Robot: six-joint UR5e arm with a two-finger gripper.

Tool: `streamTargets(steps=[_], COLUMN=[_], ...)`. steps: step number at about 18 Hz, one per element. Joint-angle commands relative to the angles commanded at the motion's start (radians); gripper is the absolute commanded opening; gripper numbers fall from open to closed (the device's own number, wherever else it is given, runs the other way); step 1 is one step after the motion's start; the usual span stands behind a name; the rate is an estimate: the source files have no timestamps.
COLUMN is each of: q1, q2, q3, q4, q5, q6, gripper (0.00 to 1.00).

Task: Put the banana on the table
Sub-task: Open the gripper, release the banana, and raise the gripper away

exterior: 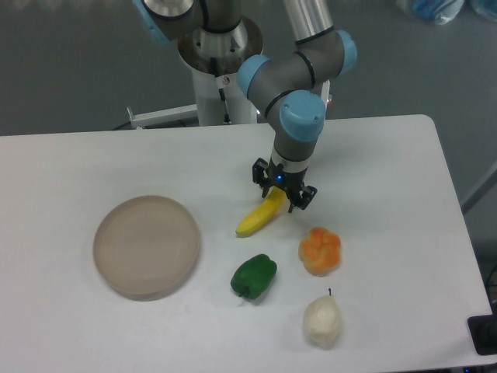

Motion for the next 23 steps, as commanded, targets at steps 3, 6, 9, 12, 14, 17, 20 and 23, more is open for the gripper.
streamTargets(steps=[3, 6, 9, 12, 14, 17, 20, 23], q1=[0.005, 0.012, 0.017, 0.017, 0.017, 0.017, 0.018, 0.020], q2=[0.006, 0.000, -0.029, -0.066, -0.086, -0.101, -0.106, -0.117], q3=[0.069, 0.144, 0.245, 0.320, 0.362, 0.411, 0.436, 0.451], q4=[0.002, -0.002, 0.000, 0.005, 0.003, 0.002, -0.003, -0.003], q5=[0.000, 0.050, 0.072, 0.074, 0.075, 0.075, 0.075, 0.075], q6=[0.003, 0.005, 0.014, 0.017, 0.031, 0.067, 0.138, 0.166], gripper=[1.00, 1.00, 1.00, 1.00, 1.00, 1.00, 1.00, 1.00])
